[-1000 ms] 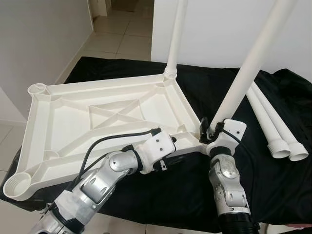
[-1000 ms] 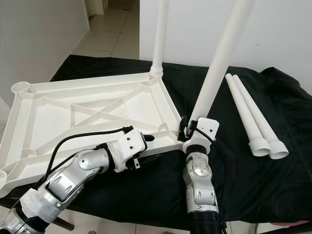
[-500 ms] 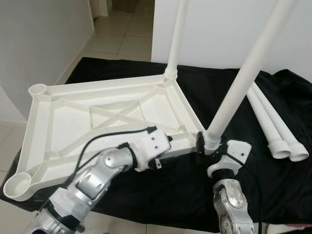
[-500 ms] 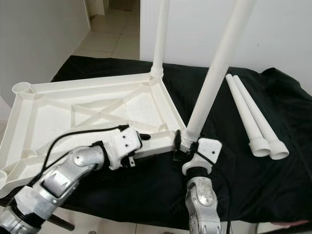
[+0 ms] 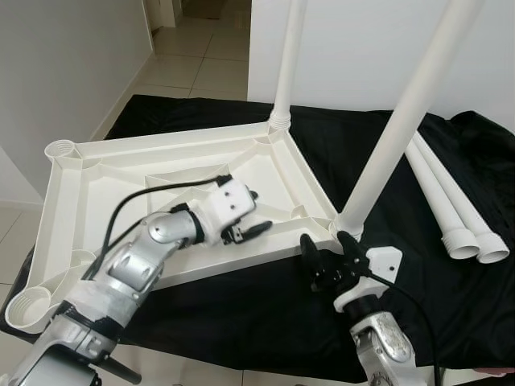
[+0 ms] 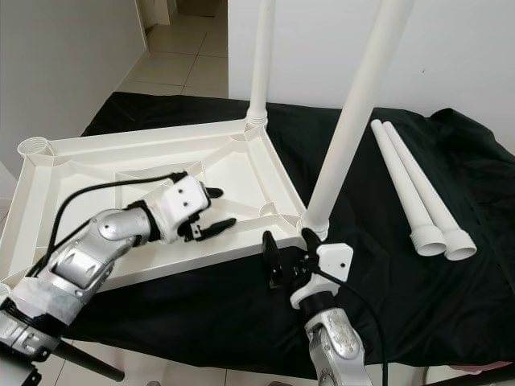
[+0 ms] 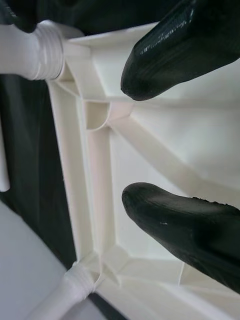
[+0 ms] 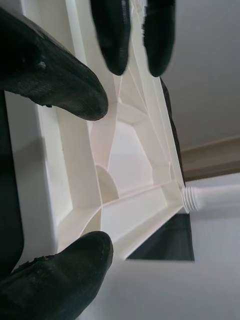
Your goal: Building children table
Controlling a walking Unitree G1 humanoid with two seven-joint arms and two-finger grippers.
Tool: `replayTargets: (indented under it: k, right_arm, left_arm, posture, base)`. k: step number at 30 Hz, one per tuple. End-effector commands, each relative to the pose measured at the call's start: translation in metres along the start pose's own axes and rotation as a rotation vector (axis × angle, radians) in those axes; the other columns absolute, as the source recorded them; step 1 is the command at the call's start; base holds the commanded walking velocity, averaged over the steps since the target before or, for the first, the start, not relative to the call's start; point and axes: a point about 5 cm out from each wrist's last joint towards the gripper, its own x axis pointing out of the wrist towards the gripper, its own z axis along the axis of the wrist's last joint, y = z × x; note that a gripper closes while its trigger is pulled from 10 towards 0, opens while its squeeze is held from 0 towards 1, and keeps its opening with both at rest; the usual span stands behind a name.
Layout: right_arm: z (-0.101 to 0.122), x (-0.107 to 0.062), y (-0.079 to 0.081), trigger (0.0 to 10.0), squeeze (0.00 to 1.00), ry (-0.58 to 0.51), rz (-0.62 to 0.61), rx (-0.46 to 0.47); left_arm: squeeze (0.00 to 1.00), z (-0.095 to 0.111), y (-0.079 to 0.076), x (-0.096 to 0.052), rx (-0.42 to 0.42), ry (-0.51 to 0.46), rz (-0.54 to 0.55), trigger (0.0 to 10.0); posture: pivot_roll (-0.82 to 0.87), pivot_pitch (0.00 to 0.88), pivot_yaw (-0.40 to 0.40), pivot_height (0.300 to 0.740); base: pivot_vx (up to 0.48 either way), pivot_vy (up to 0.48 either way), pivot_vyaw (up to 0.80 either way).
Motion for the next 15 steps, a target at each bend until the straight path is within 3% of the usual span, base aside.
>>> replayTargets:
  k: [1,8,12,15]
  right_arm:
    - [-0.002,0.004,-0.003,10.0,0.0,0.013,0.033,0.003]
    - [0.002,0.011,-0.008,10.0,0.0,0.011,0.089,-0.015]
    - [0.007,0.021,-0.025,10.0,0.0,0.005,0.112,-0.061]
    - [0.008,0.023,-0.033,10.0,0.0,0.005,0.116,-0.074]
  left_arm:
    - [0.0,-0.001,0.004,0.001,0.01,0.003,0.01,10.0]
    - [0.0,-0.006,0.009,-0.001,-0.007,0.003,0.044,10.0]
    - [0.0,-0.015,0.033,-0.008,-0.18,-0.035,0.283,10.0]
    - [0.0,-0.018,0.041,-0.012,-0.246,-0.045,0.373,10.0]
  posture:
    - [-0.1,0.0,-0.011,0.74]
    - [-0.09,0.0,-0.019,0.74]
    - [-0.08,0.0,-0.022,0.74]
    - [-0.07,0.0,-0.02,0.74]
  base:
    - [0.0,0.0,0.0]
    - [0.0,0.0,0.0]
    - [0.0,0.0,0.0]
    - [0.0,0.0,0.0]
